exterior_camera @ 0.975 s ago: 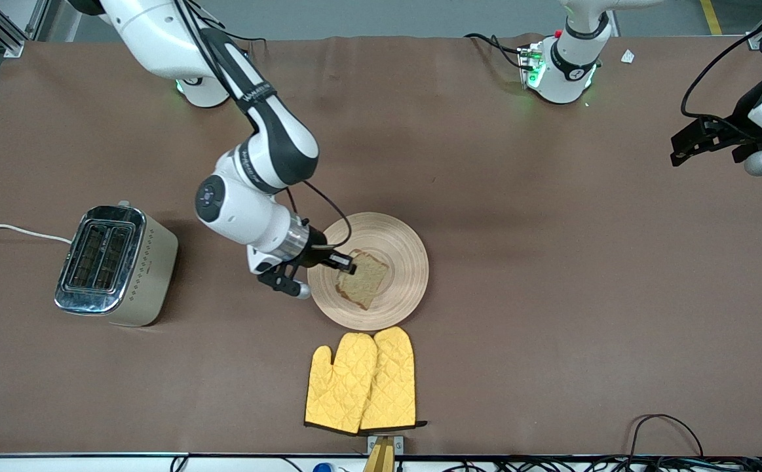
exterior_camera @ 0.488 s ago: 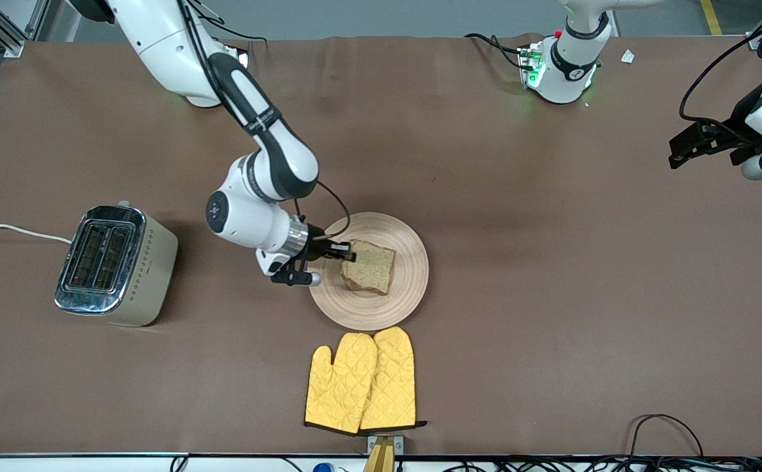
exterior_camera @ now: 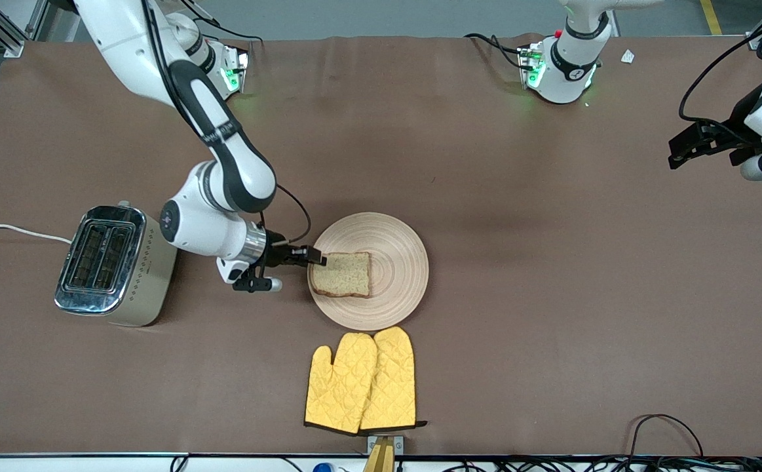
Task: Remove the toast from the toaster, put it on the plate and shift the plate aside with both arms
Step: 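Lower the bread onto the wooden plate and open the right gripper, then withdraw the right gripper while the left gripper reaches toward the plate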
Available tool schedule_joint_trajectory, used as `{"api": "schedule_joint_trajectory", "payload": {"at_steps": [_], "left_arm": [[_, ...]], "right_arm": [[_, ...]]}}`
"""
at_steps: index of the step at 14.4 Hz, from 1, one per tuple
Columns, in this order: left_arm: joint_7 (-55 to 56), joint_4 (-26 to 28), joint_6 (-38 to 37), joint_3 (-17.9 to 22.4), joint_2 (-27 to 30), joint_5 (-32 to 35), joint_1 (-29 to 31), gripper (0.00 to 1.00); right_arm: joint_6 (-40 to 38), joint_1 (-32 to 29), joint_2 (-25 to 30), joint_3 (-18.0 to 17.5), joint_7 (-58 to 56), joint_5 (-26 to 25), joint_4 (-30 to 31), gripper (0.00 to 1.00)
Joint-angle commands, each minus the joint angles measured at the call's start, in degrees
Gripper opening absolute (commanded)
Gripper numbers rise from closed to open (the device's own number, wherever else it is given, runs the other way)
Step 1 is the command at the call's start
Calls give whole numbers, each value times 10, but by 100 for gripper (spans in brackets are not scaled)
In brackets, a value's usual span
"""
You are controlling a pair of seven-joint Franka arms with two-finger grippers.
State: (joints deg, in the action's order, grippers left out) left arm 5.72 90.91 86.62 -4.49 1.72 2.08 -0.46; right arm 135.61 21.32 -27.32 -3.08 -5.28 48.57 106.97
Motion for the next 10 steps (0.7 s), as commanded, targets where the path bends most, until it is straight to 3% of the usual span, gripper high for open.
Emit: {"api": "schedule_joint_trajectory", "payload": {"at_steps": [1, 3, 4, 8, 10], "left_arm": [[-2, -8, 0, -2, -5, 7, -1, 100], [-1, -8, 0, -2, -5, 7, -1, 100], [-1, -7, 0, -2, -5, 6, -2, 100], [0, -6, 1, -6, -26, -31, -6, 100], [-1, -6, 18, -7, -51, -79, -6, 100]], "right_arm": [[-60, 7, 102, 2, 53, -5, 44, 100], [-96, -10, 138, 9, 59, -57, 46, 100], [-134, -36, 142, 31, 61, -110, 43, 100], [-338, -77, 177, 112, 80, -386, -38, 100], [-418, -79, 206, 140, 80, -484, -79, 100]]}}
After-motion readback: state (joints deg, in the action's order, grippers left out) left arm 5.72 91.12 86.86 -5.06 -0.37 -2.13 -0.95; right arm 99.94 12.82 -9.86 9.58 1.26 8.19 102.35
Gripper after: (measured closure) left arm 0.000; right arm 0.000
